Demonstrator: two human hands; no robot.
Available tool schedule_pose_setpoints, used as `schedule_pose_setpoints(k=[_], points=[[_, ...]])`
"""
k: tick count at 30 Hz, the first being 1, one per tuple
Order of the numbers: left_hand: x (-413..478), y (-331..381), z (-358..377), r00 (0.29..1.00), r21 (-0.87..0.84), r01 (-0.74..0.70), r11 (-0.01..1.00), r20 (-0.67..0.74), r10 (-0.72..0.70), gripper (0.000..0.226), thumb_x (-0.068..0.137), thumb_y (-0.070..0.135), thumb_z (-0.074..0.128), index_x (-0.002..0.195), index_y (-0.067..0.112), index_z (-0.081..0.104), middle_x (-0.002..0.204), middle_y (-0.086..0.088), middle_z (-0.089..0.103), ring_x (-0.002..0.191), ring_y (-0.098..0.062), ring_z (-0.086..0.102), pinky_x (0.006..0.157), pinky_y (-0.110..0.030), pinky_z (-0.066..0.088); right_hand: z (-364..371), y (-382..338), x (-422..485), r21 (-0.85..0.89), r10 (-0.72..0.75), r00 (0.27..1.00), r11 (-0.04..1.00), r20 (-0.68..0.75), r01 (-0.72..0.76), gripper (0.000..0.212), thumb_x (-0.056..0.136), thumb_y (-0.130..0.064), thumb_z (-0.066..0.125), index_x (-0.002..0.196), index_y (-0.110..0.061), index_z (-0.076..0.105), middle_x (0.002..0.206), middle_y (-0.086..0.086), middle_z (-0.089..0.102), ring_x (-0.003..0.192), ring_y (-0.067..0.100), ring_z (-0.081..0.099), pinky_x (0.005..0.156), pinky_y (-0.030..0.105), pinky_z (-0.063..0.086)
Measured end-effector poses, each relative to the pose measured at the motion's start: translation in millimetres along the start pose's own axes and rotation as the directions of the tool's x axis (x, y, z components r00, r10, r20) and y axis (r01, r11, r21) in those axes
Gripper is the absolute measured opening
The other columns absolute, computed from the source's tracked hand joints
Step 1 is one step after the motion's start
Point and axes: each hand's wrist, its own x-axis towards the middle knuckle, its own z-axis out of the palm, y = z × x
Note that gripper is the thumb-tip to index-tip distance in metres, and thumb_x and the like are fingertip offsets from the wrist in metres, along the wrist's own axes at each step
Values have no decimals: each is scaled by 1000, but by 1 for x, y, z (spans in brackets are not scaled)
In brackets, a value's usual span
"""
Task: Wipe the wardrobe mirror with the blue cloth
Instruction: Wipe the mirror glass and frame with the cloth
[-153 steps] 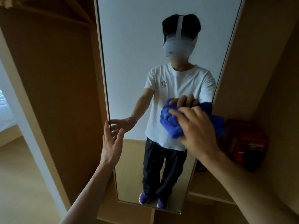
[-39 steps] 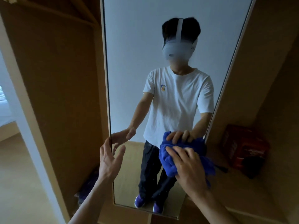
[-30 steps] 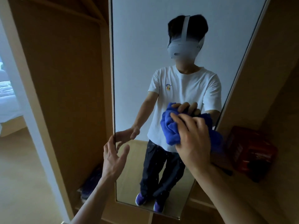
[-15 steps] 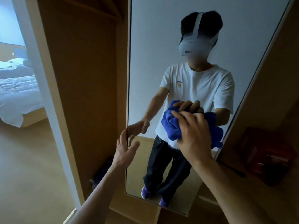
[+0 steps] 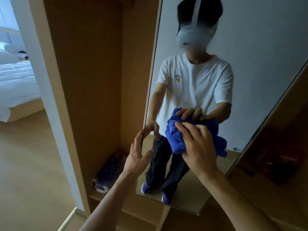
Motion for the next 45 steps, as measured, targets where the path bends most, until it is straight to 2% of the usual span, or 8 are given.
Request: schedule_pose_setpoints(k=[4, 11, 19, 27, 30, 35, 41, 45], points=[[2, -8, -10, 994, 7, -70, 998, 82, 69, 86, 88, 15, 61, 157, 45, 20, 161, 11, 37, 149, -13, 32, 117, -51, 37, 9, -25, 34, -13, -7, 998, 1000, -61, 6, 54, 86, -23, 46, 138, -13, 54, 131, 7, 61, 102, 29, 50, 86, 45, 47], [3, -10, -18, 995, -64, -7, 998, 102, 14, 72, 100, -3, 45, 158, 37, 27, 160, -1, 39, 143, -23, 45, 114, -51, 42, 63, -62, -38, -51, -167, 970, 983, 176, 178, 58, 75, -16, 83, 131, -15, 68, 121, 3, 69, 97, 25, 62, 77, 38, 56], [-3, -2, -27, 992, -261, 69, 963, 116, -39, 44, 112, 45, 25, 153, 44, 40, 154, 20, 47, 141, 2, 42, 122, -33, 31, 42, -67, 35, 6, -45, 999, 999, -25, 46, 56, 83, -18, 59, 138, -15, 53, 130, 2, 60, 99, 24, 49, 85, 39, 46], [10, -9, -31, 978, -284, 159, 946, 174, -112, 48, 105, 61, 18, 144, 50, 45, 151, 12, 50, 139, -13, 47, 120, -44, 36, 91, -91, -48, -114, -105, 944, 983, 314, 147, 62, 74, -33, 84, 131, -19, 64, 113, 0, 69, 91, 23, 59, 73, 36, 54], [11, -12, -33, 978, -295, 159, 942, 179, -109, 49, 107, 58, 22, 145, 42, 49, 150, 9, 52, 137, -10, 49, 119, -37, 37, 77, -92, -26, -85, -59, 980, 993, 192, 76, 50, 85, -24, 65, 134, -17, 61, 121, 0, 66, 96, 22, 55, 80, 37, 50], [7, -17, -29, 976, -280, 186, 942, 164, -144, 35, 106, 62, 27, 101, 70, 61, 124, 25, 62, 112, 13, 54, 91, -13, 39, 63, -80, 12, -34, 19, 1000, 999, 7, -19, 50, 88, -19, 50, 138, -16, 56, 131, 0, 59, 97, 23, 47, 82, 38, 45], [16, -24, -29, 970, -333, 215, 918, 185, -160, 47, 107, 59, 24, 132, 43, 60, 133, 11, 65, 124, -5, 60, 105, -25, 48, 93, -102, -46, -99, -54, 952, 991, 301, 87, 59, 75, -29, 84, 131, -22, 65, 120, -3, 68, 93, 22, 59, 75, 35, 52], [13, -26, -33, 960, -347, 244, 905, 219, -175, 56, 103, 66, 21, 131, 41, 63, 123, 15, 71, 111, 5, 65, 84, -9, 48, 68, -94, 5, -5, 9, 998, 1000, 58, -9, 52, 84, -20, 63, 135, -18, 60, 125, -1, 63, 98, 22, 51, 83, 37, 48]])
